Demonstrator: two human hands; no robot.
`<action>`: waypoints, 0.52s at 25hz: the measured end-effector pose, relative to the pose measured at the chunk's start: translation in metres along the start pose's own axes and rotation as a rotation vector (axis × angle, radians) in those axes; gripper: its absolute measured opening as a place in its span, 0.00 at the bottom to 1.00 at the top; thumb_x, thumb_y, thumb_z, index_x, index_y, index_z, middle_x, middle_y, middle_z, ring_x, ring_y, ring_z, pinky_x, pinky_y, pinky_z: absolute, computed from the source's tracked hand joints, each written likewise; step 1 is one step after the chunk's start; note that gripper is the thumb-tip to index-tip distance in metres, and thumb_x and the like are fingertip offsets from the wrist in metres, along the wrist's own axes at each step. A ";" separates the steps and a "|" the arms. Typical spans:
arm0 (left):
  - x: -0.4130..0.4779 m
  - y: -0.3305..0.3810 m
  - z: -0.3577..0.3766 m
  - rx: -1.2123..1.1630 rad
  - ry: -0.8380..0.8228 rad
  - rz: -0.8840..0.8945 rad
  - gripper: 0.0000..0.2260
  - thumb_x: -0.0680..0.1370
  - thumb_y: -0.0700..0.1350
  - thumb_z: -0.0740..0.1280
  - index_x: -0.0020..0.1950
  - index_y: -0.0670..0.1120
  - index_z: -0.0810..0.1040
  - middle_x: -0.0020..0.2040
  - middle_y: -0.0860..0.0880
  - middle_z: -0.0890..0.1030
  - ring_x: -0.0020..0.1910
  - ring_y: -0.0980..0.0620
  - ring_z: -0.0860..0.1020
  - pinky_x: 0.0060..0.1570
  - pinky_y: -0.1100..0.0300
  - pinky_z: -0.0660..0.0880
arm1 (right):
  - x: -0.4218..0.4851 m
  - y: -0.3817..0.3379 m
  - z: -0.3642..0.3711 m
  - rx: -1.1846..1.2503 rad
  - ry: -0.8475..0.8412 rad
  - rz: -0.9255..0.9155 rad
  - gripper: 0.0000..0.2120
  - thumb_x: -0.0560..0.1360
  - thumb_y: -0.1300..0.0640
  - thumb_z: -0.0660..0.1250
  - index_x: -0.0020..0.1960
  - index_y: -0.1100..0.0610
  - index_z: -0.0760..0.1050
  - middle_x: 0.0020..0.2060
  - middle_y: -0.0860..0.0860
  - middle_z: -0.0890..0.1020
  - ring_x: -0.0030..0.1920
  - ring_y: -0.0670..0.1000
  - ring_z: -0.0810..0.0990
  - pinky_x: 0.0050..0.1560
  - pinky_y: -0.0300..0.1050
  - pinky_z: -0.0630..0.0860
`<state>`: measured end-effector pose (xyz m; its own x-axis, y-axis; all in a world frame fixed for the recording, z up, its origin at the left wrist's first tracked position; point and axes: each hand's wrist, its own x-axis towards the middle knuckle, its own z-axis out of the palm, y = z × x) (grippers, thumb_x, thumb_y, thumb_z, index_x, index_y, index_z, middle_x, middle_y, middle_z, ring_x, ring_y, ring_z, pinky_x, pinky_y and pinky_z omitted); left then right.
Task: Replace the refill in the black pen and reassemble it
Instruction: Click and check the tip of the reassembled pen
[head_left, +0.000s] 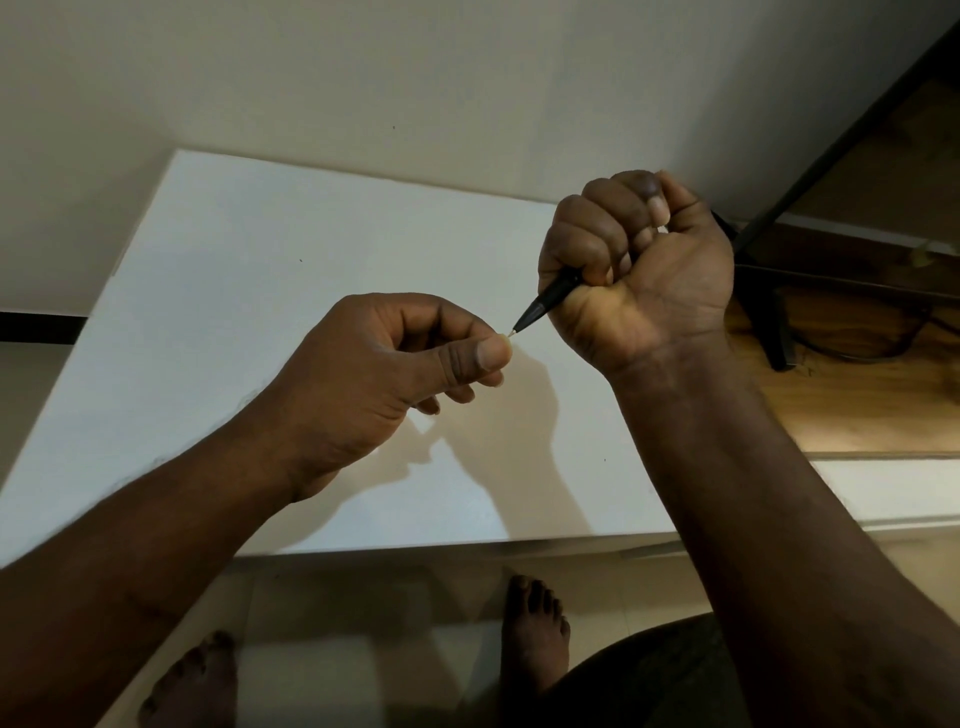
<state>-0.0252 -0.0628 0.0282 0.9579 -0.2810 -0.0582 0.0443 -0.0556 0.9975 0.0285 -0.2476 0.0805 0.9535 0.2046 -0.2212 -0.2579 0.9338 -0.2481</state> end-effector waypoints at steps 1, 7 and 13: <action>0.000 0.000 0.000 0.001 0.001 -0.001 0.15 0.70 0.62 0.76 0.48 0.53 0.88 0.45 0.52 0.90 0.41 0.57 0.86 0.38 0.66 0.79 | 0.000 0.000 0.000 -0.003 -0.002 -0.003 0.23 0.84 0.49 0.51 0.31 0.54 0.62 0.23 0.47 0.58 0.26 0.45 0.51 0.27 0.38 0.51; 0.000 0.000 -0.001 0.006 0.007 -0.007 0.13 0.70 0.61 0.76 0.48 0.54 0.88 0.45 0.52 0.90 0.40 0.56 0.86 0.38 0.66 0.79 | 0.001 -0.001 -0.001 -0.033 -0.029 -0.014 0.23 0.83 0.50 0.52 0.31 0.54 0.63 0.23 0.47 0.61 0.26 0.45 0.52 0.25 0.38 0.52; 0.001 0.000 -0.002 0.021 0.010 -0.016 0.12 0.71 0.61 0.77 0.48 0.54 0.88 0.45 0.52 0.90 0.41 0.55 0.86 0.37 0.64 0.79 | 0.002 -0.003 -0.002 -0.058 -0.024 -0.044 0.22 0.83 0.51 0.52 0.31 0.54 0.64 0.23 0.47 0.61 0.26 0.45 0.52 0.26 0.38 0.51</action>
<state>-0.0240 -0.0613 0.0279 0.9598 -0.2708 -0.0737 0.0539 -0.0797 0.9954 0.0309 -0.2507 0.0793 0.9675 0.1712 -0.1859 -0.2233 0.9238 -0.3112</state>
